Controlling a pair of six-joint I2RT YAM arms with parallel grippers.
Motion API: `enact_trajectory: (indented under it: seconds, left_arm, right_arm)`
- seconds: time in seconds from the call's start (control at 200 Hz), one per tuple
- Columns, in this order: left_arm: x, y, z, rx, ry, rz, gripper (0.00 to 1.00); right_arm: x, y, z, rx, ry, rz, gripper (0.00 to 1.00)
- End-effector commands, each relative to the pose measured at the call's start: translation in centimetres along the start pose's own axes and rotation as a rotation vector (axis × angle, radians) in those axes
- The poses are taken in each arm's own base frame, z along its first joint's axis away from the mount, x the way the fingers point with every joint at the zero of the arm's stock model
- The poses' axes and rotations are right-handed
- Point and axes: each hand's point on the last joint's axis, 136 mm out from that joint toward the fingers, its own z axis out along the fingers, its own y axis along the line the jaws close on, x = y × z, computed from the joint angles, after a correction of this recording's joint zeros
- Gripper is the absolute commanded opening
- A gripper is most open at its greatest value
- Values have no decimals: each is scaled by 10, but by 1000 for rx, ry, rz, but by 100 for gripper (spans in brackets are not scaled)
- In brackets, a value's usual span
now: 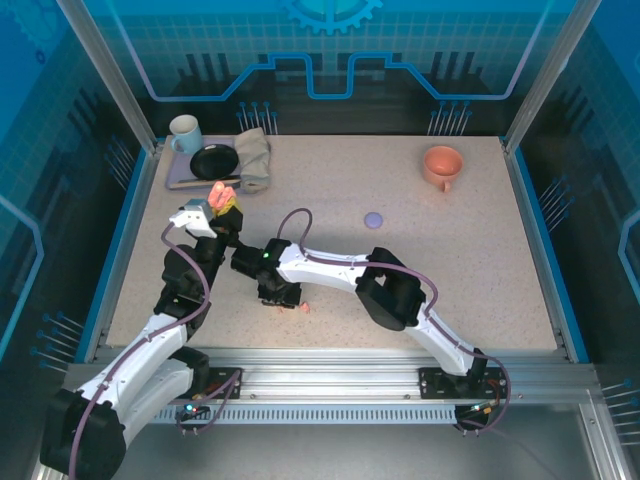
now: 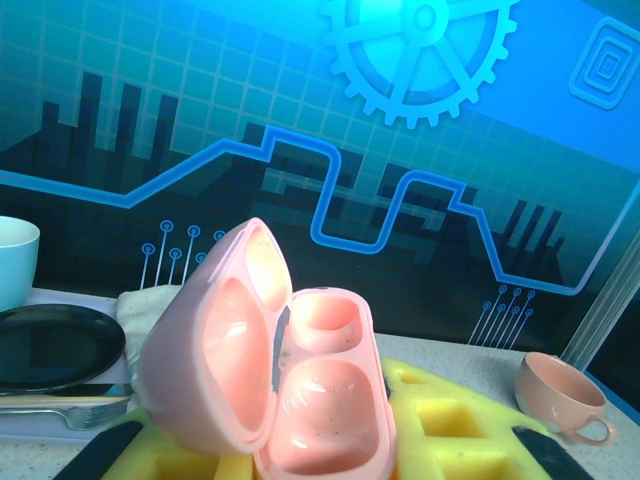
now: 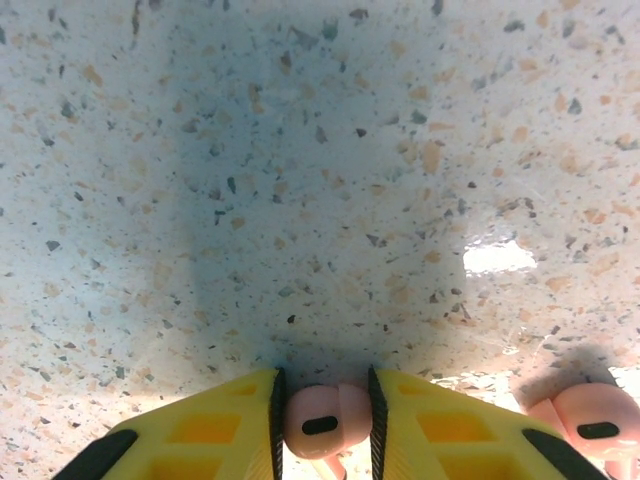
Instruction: Insert the wireless bluetooth earbuds into the charging case
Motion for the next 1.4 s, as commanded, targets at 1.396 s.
enact_trajectory:
  seconds: [1.396]
  left_arm:
    - [115,-167,47,699,232,268,0]
  right_arm:
    - [-200,-187,-236,-323,-740,81,24]
